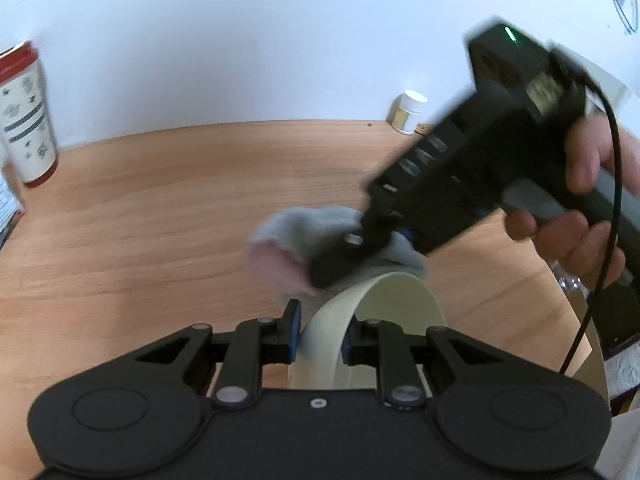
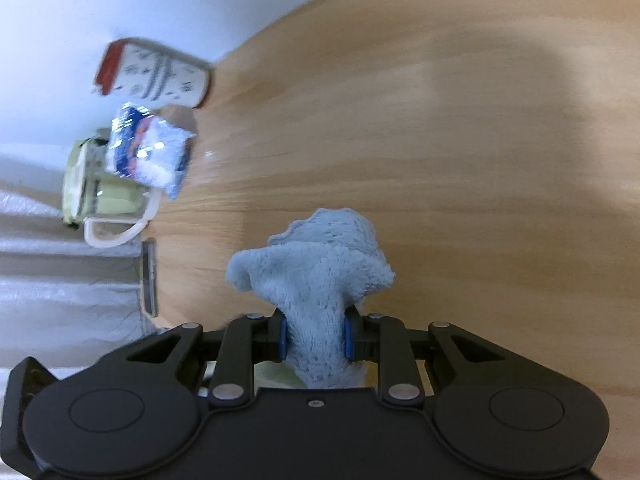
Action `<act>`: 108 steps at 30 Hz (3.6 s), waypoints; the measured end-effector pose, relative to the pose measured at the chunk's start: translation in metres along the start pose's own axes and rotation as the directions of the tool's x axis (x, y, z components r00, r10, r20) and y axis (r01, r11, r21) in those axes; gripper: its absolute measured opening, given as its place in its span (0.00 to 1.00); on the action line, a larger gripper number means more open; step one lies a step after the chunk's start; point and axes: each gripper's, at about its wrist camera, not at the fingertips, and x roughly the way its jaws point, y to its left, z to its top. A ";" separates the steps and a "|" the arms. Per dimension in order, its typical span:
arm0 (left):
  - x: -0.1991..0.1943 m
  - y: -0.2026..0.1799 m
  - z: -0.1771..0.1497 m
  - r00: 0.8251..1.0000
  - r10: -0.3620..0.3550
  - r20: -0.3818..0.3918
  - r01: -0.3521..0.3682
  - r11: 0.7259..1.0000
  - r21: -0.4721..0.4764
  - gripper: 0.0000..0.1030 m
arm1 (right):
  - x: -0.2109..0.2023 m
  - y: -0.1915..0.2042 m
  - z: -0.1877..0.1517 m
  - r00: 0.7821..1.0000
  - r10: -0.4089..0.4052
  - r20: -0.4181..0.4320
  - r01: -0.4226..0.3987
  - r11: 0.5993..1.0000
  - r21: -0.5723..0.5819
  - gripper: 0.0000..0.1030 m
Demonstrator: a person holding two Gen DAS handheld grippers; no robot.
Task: Clean bowl
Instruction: 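Wipe the bowl's outer rim with the towel in the right gripper while the left gripper grips the rim, then pull the towel away and regrip it with the right gripper while the left gripper releases the bowl, then rub the towel along the bowl's outer wall with the right gripper while the left gripper grips the rim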
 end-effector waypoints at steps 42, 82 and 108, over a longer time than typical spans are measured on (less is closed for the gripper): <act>0.024 0.094 -0.025 0.992 -0.072 -0.107 0.039 0.960 -0.277 0.13 | -0.015 -0.005 -0.043 0.895 -0.411 0.175 0.444 0.779 -0.442 0.39; 0.053 0.084 0.009 0.939 -0.056 -0.339 0.107 0.985 0.135 0.71 | -0.005 -0.009 -0.049 0.808 -0.508 0.299 0.560 0.502 -0.659 0.26; 0.067 0.078 0.018 0.908 -0.174 -0.381 0.307 0.896 0.320 0.11 | -0.003 -0.043 -0.009 0.983 -0.037 0.178 0.013 0.991 0.134 0.25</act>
